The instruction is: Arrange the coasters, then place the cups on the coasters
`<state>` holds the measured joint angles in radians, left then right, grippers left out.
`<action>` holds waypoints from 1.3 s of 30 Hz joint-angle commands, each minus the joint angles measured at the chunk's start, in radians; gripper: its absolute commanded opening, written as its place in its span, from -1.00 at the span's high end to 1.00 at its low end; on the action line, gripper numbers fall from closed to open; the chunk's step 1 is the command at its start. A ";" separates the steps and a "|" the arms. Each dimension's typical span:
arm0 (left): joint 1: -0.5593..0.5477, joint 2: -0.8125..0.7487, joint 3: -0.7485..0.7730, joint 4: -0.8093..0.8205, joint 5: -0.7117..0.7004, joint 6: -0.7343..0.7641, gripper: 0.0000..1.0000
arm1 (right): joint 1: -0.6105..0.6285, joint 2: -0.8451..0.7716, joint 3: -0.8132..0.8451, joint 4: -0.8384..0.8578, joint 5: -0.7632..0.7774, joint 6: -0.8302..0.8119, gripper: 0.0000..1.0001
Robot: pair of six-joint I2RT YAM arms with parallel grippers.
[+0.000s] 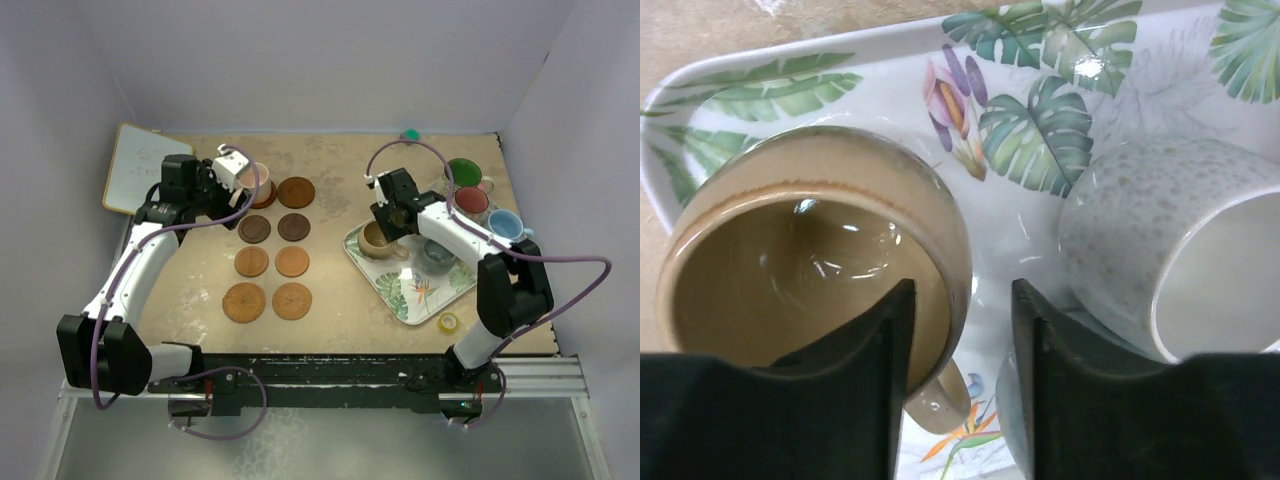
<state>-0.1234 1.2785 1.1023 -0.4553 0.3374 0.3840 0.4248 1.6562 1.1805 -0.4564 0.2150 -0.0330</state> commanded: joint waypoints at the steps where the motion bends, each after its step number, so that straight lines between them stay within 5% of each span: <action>1: 0.009 -0.030 -0.002 0.039 0.019 -0.010 -0.55 | 0.000 -0.087 -0.005 0.028 -0.064 -0.040 -0.01; 8: 0.008 -0.035 -0.005 0.038 0.014 -0.005 -0.55 | -0.003 -0.061 0.080 -0.037 -0.228 -0.237 -0.40; 16: 0.010 -0.042 -0.005 0.035 0.012 0.004 -0.55 | -0.004 0.058 0.201 -0.144 -0.314 -0.487 -0.48; 29: 0.010 -0.040 -0.025 0.040 0.003 0.009 -0.55 | -0.052 0.247 0.368 -0.343 -0.409 -0.751 -0.29; 39: 0.010 -0.013 -0.020 0.039 -0.015 0.012 -0.55 | -0.052 0.273 0.412 -0.396 -0.437 -0.804 0.15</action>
<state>-0.1234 1.2694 1.0801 -0.4557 0.3313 0.3851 0.3710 1.9427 1.5398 -0.8001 -0.1806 -0.7979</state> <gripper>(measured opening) 0.778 0.479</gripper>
